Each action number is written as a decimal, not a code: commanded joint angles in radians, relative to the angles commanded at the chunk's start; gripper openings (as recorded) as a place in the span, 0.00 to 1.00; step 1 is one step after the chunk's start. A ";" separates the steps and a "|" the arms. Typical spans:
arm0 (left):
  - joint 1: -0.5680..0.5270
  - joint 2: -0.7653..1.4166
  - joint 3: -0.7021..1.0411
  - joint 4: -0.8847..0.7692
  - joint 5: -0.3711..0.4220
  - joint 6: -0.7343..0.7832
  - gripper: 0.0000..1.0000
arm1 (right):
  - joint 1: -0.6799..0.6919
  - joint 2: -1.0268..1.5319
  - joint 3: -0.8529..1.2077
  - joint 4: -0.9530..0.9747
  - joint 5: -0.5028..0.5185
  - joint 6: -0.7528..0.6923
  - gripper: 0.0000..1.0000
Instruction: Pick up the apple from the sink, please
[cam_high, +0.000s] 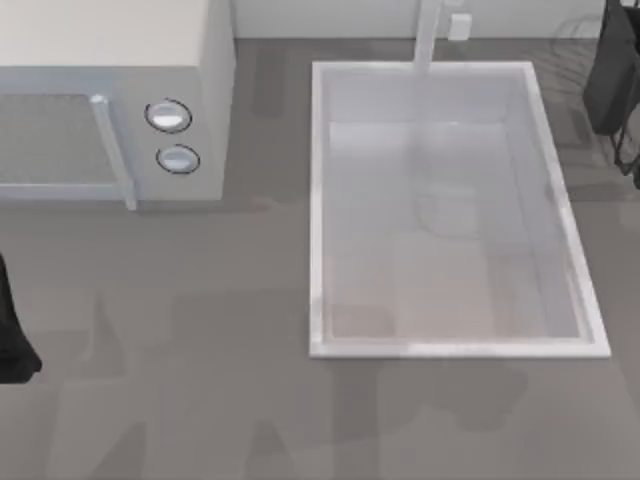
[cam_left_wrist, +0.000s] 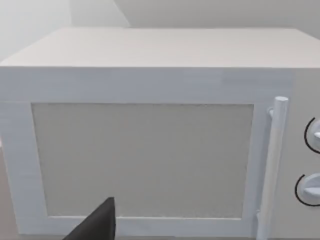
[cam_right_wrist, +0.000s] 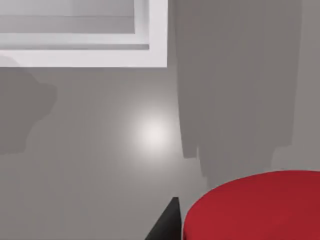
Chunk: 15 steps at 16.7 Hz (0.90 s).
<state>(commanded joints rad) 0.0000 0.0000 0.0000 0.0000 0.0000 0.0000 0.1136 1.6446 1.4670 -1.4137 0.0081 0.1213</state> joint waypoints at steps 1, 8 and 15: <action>0.000 0.000 0.000 0.000 0.000 0.000 1.00 | -0.042 -0.052 -0.068 0.013 -0.002 -0.042 0.00; 0.000 0.000 0.000 0.000 0.000 0.000 1.00 | -0.177 -0.216 -0.248 0.053 -0.008 -0.177 0.00; 0.000 0.000 0.000 0.000 0.000 0.000 1.00 | -0.172 -0.192 -0.347 0.167 -0.008 -0.172 0.00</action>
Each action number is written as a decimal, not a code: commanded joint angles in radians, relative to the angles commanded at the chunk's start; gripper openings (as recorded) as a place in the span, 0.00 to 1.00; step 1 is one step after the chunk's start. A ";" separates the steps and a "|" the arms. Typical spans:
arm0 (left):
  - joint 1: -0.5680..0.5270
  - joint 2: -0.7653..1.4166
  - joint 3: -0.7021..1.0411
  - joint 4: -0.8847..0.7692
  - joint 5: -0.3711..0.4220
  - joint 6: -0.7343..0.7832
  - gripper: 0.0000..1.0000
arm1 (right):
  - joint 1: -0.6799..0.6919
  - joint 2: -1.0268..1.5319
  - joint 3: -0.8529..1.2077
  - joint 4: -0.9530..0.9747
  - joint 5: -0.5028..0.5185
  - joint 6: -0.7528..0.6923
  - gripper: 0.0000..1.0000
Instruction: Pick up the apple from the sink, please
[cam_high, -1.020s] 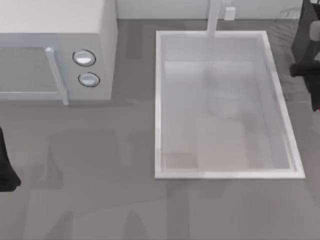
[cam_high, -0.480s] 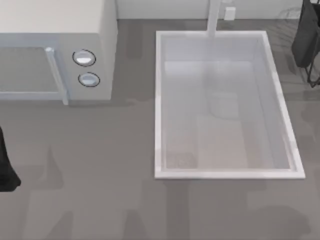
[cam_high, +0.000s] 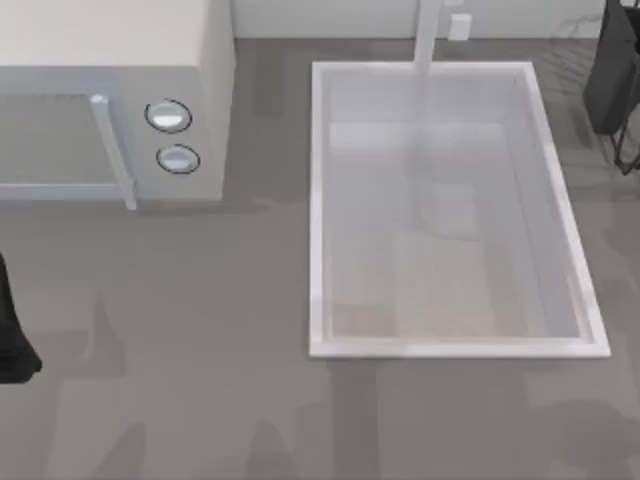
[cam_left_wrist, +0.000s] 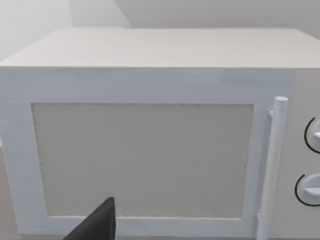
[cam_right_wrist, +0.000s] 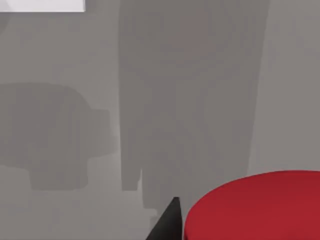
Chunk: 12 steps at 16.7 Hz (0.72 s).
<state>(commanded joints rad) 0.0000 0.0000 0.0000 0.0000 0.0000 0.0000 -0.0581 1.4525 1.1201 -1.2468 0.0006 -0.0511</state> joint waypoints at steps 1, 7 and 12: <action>0.000 0.000 0.000 0.000 0.000 0.000 1.00 | 0.000 0.008 -0.038 0.052 0.000 0.000 0.00; 0.000 0.000 0.000 0.000 0.000 0.000 1.00 | 0.001 0.058 -0.256 0.326 -0.001 0.003 0.00; 0.000 0.000 0.000 0.000 0.000 0.000 1.00 | 0.001 0.062 -0.272 0.342 -0.001 0.003 0.00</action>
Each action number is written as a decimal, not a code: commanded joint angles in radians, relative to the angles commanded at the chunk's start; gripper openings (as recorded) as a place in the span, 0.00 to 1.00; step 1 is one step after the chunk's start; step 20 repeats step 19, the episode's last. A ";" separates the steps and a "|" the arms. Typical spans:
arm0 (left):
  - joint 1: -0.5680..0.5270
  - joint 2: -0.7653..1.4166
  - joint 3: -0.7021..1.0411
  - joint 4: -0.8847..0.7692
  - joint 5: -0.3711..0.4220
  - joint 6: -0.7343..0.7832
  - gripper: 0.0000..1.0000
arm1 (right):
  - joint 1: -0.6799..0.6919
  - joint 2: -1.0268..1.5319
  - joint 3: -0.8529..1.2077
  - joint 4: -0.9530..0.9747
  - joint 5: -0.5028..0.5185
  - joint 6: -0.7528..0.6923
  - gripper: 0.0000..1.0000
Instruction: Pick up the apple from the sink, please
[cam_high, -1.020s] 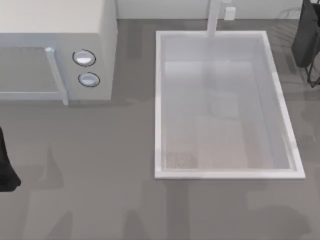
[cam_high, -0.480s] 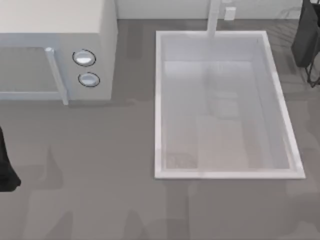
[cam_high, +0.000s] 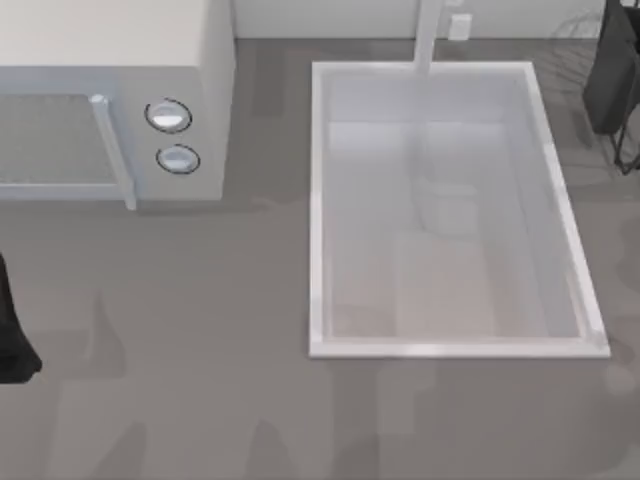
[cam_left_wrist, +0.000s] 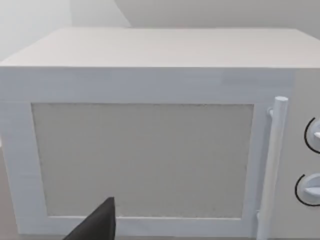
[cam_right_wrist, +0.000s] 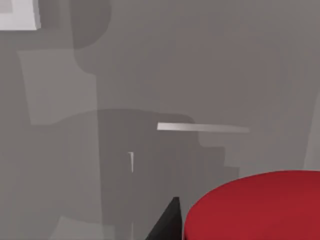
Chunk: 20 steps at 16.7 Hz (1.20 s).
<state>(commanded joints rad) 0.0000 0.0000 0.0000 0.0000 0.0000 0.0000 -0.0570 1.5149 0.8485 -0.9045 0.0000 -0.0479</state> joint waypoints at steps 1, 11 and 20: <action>0.000 0.000 0.000 0.000 0.000 0.000 1.00 | 0.000 0.000 0.000 0.000 0.000 0.000 0.08; 0.000 0.000 0.000 0.000 0.000 0.000 1.00 | 0.000 0.000 0.000 0.000 0.000 0.000 0.83; 0.000 0.000 0.000 0.000 0.000 0.000 1.00 | 0.000 0.000 0.000 0.000 0.000 0.000 1.00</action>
